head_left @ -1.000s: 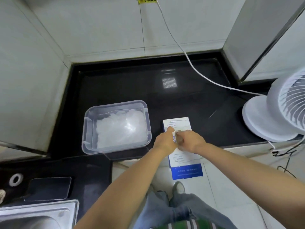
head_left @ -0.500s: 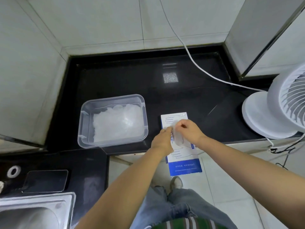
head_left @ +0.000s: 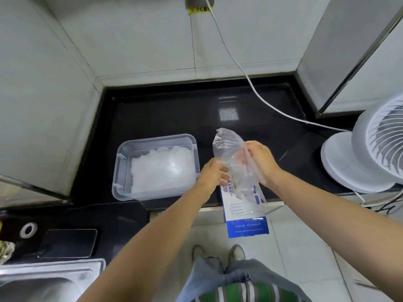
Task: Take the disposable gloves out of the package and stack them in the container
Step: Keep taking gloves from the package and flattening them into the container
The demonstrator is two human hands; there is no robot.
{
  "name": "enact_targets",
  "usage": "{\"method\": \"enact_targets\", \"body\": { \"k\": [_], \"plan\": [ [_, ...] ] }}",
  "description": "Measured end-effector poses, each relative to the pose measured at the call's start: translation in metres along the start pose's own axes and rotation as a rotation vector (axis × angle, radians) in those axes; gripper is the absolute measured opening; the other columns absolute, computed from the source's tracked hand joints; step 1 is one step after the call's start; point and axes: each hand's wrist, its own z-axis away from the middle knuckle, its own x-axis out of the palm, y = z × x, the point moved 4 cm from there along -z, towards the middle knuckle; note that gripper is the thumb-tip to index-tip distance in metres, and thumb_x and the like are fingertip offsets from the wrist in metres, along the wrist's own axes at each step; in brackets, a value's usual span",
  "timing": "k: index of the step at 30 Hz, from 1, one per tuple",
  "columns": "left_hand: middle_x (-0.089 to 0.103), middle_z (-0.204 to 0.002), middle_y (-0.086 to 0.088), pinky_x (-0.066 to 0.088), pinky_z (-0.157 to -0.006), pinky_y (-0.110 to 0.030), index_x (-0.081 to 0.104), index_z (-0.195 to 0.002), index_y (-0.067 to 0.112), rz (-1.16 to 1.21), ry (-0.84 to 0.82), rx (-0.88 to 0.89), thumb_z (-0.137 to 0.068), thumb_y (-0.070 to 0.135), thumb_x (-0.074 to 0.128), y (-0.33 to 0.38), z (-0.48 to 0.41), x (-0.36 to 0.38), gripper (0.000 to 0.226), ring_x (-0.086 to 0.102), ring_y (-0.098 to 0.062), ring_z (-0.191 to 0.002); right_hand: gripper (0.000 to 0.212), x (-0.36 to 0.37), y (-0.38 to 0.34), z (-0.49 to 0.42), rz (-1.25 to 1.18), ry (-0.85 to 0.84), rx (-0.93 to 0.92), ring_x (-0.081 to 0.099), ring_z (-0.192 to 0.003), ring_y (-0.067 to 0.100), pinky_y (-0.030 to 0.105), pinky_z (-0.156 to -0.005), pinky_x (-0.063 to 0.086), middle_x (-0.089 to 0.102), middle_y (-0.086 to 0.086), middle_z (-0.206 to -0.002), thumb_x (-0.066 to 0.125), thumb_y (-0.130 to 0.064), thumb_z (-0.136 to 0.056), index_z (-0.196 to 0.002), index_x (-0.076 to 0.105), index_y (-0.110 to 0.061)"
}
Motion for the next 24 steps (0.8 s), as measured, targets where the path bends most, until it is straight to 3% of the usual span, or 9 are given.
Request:
{"method": "enact_targets", "body": {
  "k": [5,7,9,13,15,18,20,22,24],
  "plan": [
    [0.068,-0.114,-0.008,0.056,-0.087,-0.039,0.063,-0.119,0.013,0.428,0.045,-0.007,-0.09,0.072,0.034,0.026,0.007,-0.034,0.072,0.066,-0.024,-0.102,0.01,0.02,0.001,0.001,0.042,-0.021,-0.029,0.062,-0.082,0.022,0.038,-0.076,0.054,0.066,0.008,-0.087,0.058,-0.013,-0.096,-0.094,0.066,-0.007],
    [0.069,-0.115,-0.006,0.055,-0.092,-0.04,0.061,-0.124,0.015,0.332,0.027,-0.02,-0.085,0.065,0.057,0.028,0.008,-0.045,0.064,0.068,-0.021,-0.104,0.013,0.029,0.0,0.0,0.081,-0.04,0.009,0.062,-0.082,0.022,0.036,-0.075,0.053,0.066,0.007,-0.086,0.054,-0.009,-0.096,-0.091,0.066,-0.008],
    [0.07,-0.114,-0.008,0.054,-0.095,-0.039,0.061,-0.125,0.009,0.21,-0.016,-0.054,-0.084,0.04,0.072,0.028,0.008,-0.051,0.053,0.069,-0.021,-0.103,0.015,0.042,0.0,-0.001,0.16,-0.087,0.032,0.063,-0.085,0.023,0.037,-0.079,0.052,0.068,0.008,-0.089,0.053,-0.009,-0.094,-0.095,0.068,-0.006],
    [0.069,-0.111,-0.011,0.053,-0.096,-0.04,0.067,-0.111,0.005,0.11,0.113,-0.116,-0.085,0.024,0.075,0.025,0.008,-0.062,0.033,0.067,-0.025,-0.101,0.017,0.069,-0.004,0.01,0.147,-0.184,0.058,0.064,-0.081,0.024,0.027,-0.069,0.054,0.069,0.011,-0.083,0.054,-0.008,-0.096,-0.095,0.069,0.001],
    [0.07,-0.108,-0.008,0.055,-0.091,-0.038,0.067,-0.108,0.01,0.141,0.195,-0.091,-0.082,0.03,0.077,0.024,0.008,-0.074,0.034,0.067,-0.023,-0.098,0.034,0.076,-0.007,0.011,0.125,-0.198,0.118,0.067,-0.077,0.025,0.02,-0.06,0.055,0.073,0.008,-0.077,0.05,-0.026,-0.102,-0.09,0.071,-0.002],
    [0.068,-0.103,-0.006,0.055,-0.084,-0.031,0.064,-0.109,0.013,0.171,0.279,-0.068,-0.081,0.031,0.078,0.024,0.005,-0.096,0.036,0.065,-0.019,-0.091,0.062,0.082,-0.013,0.011,0.082,-0.394,0.177,0.07,-0.1,0.025,0.031,-0.077,0.054,0.073,0.011,-0.107,0.034,-0.06,-0.1,-0.119,0.065,-0.011],
    [0.066,-0.094,-0.004,0.053,-0.072,-0.024,0.063,-0.103,0.014,0.145,0.334,-0.046,-0.082,0.029,0.076,0.024,0.006,-0.112,0.029,0.063,-0.014,-0.08,0.065,0.083,-0.02,0.013,0.029,-0.485,0.186,0.067,-0.108,0.018,0.032,-0.081,0.053,0.068,0.004,-0.123,0.035,-0.068,-0.092,-0.131,0.055,-0.02],
    [0.063,-0.087,-0.002,0.05,-0.064,-0.019,0.061,-0.102,0.016,0.091,0.375,-0.025,-0.085,0.028,0.073,0.024,0.008,-0.126,0.024,0.06,-0.011,-0.071,0.059,0.092,-0.026,0.016,0.164,-0.572,0.126,0.062,-0.112,0.007,0.025,-0.084,0.05,0.059,-0.006,-0.132,0.05,-0.063,-0.09,-0.138,0.045,-0.029],
    [0.059,-0.086,-0.001,0.05,-0.068,-0.02,0.058,-0.104,0.017,0.018,0.416,-0.001,-0.088,0.029,0.07,0.02,0.006,-0.138,0.022,0.057,-0.012,-0.071,0.058,0.104,-0.026,0.012,0.382,-0.603,0.025,0.063,-0.108,0.01,0.023,-0.085,0.052,0.06,-0.001,-0.125,0.071,-0.034,-0.089,-0.139,0.042,-0.026]
  ]
}}
